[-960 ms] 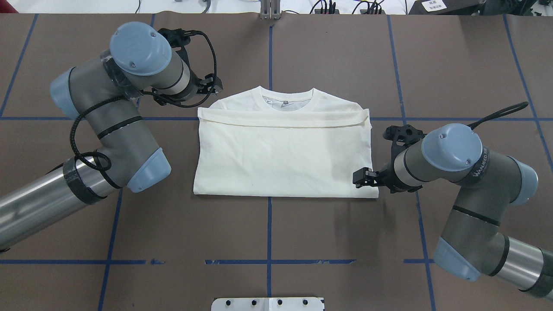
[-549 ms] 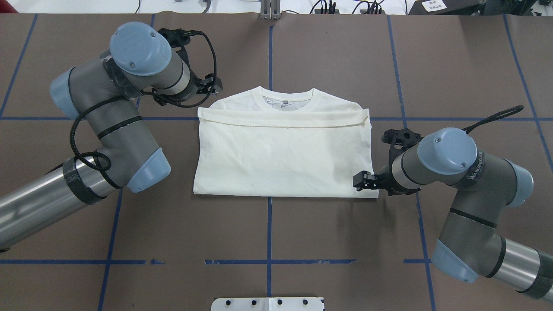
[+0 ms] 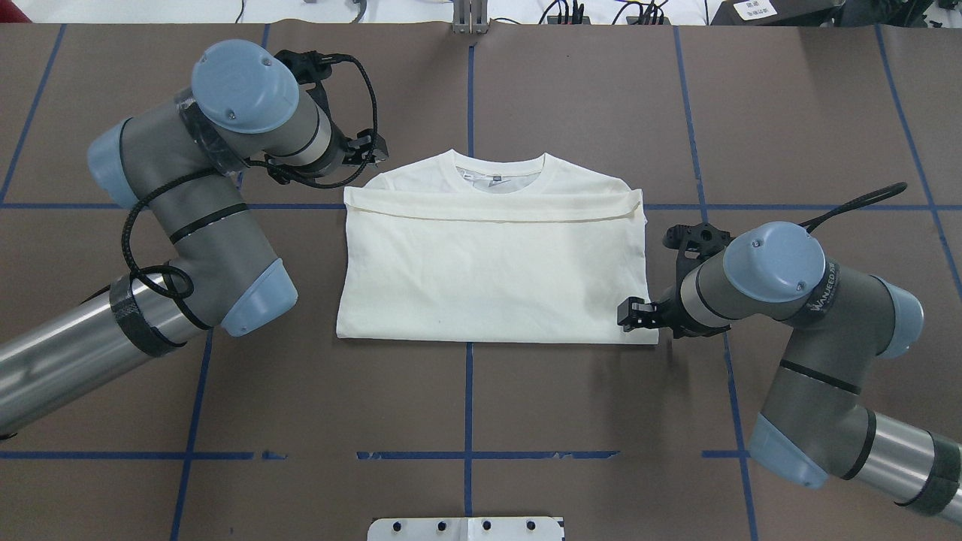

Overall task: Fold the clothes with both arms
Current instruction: 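Lower the right gripper to the folded shirt's near corner and grasp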

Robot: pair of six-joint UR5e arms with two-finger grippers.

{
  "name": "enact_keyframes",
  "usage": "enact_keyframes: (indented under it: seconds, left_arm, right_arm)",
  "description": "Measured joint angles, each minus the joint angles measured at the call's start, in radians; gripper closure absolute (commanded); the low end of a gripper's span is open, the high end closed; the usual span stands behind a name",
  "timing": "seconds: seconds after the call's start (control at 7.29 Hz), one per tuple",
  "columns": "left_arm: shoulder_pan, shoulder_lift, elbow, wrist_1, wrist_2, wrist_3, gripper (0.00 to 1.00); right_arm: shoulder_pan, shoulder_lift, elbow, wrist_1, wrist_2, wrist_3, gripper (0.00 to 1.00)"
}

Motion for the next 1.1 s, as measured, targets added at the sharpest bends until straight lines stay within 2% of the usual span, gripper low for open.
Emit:
enact_keyframes:
  seconds: [0.27,0.69,1.1]
  left_arm:
    - [0.0,0.0,-0.005,0.0,0.001,0.0,0.0]
    - [0.0,0.001,-0.007,0.0,0.001,0.0,0.0]
    - [0.0,0.0,-0.01,0.0,0.0,0.0,0.0]
  right_arm:
    - [0.006,0.014,-0.009,-0.001,-0.004,-0.002,0.27]
    - [0.016,0.063,-0.054,-0.001,0.001,-0.002,0.37]
    - [0.026,0.05,-0.044,-0.001,0.015,-0.002,0.36]
